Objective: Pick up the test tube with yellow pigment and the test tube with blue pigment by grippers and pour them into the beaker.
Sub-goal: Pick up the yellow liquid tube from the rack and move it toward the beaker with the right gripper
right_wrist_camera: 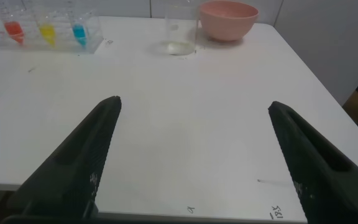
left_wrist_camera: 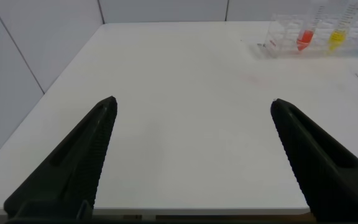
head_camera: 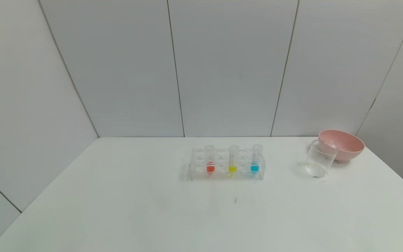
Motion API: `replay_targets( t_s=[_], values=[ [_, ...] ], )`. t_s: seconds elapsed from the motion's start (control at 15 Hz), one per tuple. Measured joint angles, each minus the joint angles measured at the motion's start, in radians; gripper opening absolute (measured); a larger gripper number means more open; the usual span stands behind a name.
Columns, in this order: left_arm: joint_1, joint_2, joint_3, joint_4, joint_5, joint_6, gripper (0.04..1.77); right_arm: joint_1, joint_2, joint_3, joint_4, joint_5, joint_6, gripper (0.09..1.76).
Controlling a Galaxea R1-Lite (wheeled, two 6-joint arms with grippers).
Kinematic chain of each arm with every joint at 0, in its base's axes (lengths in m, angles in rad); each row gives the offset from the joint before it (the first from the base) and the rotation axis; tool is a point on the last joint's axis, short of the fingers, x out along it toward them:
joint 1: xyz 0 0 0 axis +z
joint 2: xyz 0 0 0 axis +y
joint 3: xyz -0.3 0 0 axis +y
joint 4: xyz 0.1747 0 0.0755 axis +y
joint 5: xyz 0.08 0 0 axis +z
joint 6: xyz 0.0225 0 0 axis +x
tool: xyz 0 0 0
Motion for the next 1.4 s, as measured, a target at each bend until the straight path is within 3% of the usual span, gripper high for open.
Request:
replay_targets(
  t_s=[1.4],
  values=[
    [0.000,0.000,0.000,0.000,0.000,0.000,1.76,0.000,0.000,-0.002,-0.006,-0.004,0.006,1.71]
  ],
)
